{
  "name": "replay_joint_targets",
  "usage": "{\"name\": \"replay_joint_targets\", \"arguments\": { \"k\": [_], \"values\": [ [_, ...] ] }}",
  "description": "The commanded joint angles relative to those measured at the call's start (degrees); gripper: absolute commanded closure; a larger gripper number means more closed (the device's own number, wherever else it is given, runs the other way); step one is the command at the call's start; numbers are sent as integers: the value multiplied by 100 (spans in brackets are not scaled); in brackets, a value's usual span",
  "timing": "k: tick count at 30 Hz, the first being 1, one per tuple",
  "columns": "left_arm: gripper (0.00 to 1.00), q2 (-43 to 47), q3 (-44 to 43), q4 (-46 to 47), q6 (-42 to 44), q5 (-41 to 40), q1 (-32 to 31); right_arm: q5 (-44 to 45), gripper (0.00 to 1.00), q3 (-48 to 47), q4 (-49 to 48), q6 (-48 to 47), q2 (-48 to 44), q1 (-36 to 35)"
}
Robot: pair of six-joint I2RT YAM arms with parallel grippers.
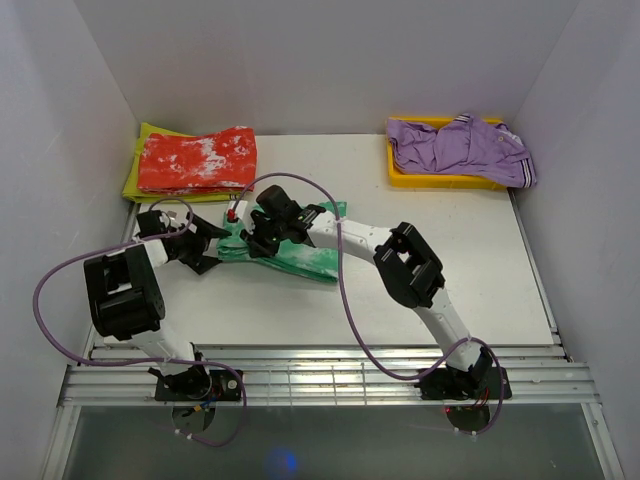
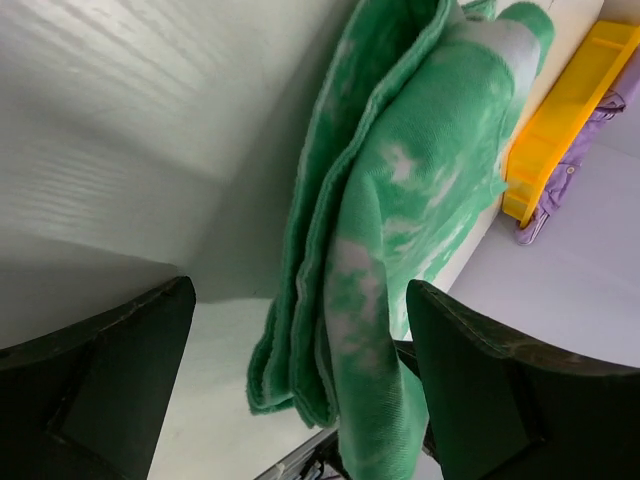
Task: Fold and stack the trousers
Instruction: Neatly place the folded trousers to the corner
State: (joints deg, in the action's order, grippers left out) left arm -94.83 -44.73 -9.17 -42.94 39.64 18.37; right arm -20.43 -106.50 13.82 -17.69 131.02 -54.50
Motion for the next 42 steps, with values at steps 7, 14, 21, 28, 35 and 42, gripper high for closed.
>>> {"name": "replay_joint_targets", "arguments": {
  "k": [7, 14, 21, 28, 35, 42],
  "values": [
    [2, 184, 342, 873, -935, -422, -492, 144, 92, -872, -213, 573, 538, -52],
    [2, 158, 711, 1689, -1444, -615, -782, 39, 92, -1014, -389, 1398, 574, -70],
    [2, -88, 738, 2165, -1621, -659, -984, 21, 92, -1005, -468, 1725, 521, -166],
    [37, -308, 606, 2165, -1349, -712, -1020, -584, 92, -460, -600, 1962, 12, -122],
    [99, -37, 325, 2262, -1077, -448, -1186, -884, 49, -21, -337, 1893, -813, 53],
    [100, 755, -386, 1700, -305, -1009, -2353, -753, 10, 955, 32, 2042, -2527, 1160]
  ]
}}
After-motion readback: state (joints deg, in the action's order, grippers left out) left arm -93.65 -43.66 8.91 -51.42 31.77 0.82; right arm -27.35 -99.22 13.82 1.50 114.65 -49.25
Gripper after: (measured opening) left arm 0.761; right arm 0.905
